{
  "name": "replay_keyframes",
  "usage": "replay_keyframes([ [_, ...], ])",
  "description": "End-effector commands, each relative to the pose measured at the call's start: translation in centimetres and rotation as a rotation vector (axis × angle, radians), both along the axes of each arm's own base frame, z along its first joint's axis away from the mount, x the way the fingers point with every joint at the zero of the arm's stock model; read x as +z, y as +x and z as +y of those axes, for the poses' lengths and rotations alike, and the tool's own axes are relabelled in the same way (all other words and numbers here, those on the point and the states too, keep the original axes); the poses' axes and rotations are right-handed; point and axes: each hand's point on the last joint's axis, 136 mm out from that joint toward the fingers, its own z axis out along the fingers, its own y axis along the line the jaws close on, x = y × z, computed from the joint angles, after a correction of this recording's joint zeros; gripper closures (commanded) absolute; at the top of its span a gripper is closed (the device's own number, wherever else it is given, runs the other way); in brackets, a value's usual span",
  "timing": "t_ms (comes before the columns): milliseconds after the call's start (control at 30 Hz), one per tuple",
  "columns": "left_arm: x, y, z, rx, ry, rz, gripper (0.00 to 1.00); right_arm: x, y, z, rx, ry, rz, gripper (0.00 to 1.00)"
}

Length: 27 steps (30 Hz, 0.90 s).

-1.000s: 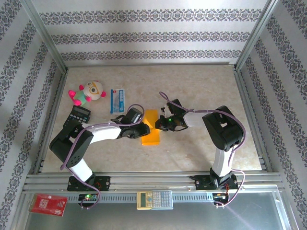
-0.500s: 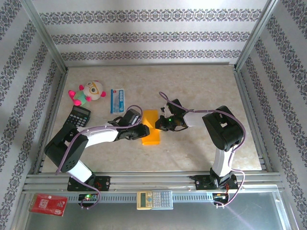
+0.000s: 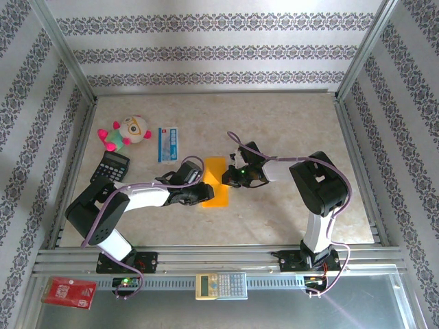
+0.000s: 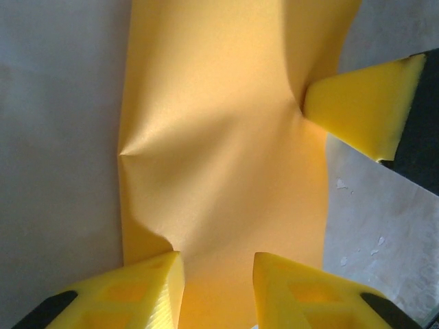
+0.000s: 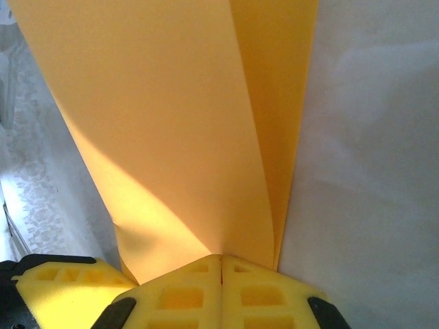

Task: Fold a paper plane with a square sheet of paper (pick it up from the middle)
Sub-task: First fold the square sheet of paper in half at the center of the table.

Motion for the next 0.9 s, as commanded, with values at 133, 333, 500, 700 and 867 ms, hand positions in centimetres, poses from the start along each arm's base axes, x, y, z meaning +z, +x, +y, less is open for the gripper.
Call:
replay_keyframes([
  [133,1.9,-0.8,-0.4,-0.018,-0.062,-0.03,0.61,-5.5,-2.3,-4.4,-0.055,-0.226,0.109,1.0],
  [333,1.4,-1.8,-1.7,-0.061,-0.114,0.015,0.6,-5.3,-2.2,-4.5,-0.057,-0.228,0.102,1.0],
  [500,-0.4,-2.5,-0.1,-0.027,-0.038,0.068,0.61,-5.3,-2.3,-4.5,-0.055,-0.228,0.104,1.0],
  [700,-1.7,-3.8,2.3,-0.012,0.051,0.107,0.61,-5.3,-2.3,-4.6,-0.056,-0.23,0.103,1.0],
  [867,1.2,-2.4,1.3,-0.047,-0.023,0.021,0.59,-5.4,-2.3,-4.7,-0.055,-0.231,0.104,1.0],
])
